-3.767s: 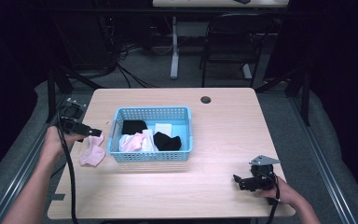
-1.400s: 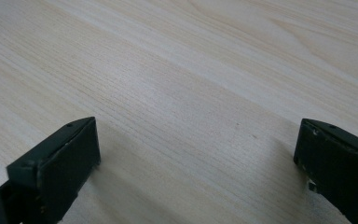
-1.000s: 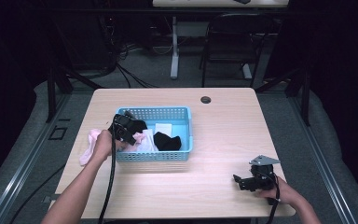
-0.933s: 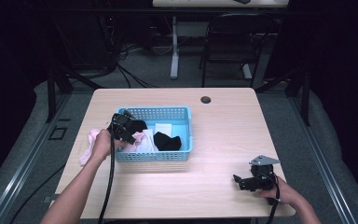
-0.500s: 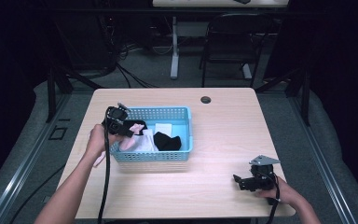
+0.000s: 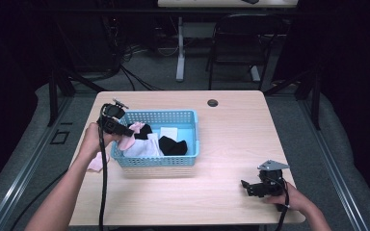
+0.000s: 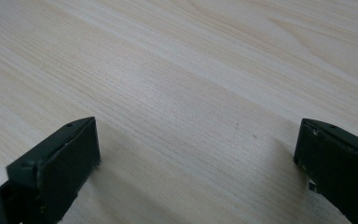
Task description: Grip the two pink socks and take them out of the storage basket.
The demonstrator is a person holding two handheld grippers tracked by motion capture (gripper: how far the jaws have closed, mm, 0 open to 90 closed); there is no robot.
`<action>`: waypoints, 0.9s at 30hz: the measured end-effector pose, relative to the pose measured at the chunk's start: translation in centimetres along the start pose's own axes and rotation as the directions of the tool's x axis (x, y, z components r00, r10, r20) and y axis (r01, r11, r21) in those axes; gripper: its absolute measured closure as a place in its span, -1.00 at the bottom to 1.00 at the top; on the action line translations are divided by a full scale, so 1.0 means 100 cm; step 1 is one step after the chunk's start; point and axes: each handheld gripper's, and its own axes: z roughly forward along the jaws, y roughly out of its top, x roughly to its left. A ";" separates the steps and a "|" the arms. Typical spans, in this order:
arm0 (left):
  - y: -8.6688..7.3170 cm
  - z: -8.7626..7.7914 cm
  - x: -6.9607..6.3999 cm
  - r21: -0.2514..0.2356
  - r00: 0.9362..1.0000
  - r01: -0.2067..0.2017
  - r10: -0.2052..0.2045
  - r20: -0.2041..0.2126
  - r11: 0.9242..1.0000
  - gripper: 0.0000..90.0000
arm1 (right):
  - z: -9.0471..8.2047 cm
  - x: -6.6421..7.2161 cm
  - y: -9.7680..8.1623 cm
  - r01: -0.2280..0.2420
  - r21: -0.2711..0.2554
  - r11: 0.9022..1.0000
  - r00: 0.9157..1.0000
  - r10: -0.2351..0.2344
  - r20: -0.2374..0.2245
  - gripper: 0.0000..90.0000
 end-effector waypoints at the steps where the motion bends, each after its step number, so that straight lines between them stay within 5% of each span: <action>1: 0.000 -0.003 0.001 -0.002 1.000 -0.001 0.001 0.003 1.000 0.73 | 0.000 0.000 0.000 0.000 -0.001 1.000 1.000 0.000 0.000 -1.00; 27: -0.027 -0.069 0.022 -0.027 1.000 0.013 -0.014 -0.028 1.000 0.73 | 0.000 0.000 0.000 0.002 -0.004 1.000 1.000 -0.002 0.000 -1.00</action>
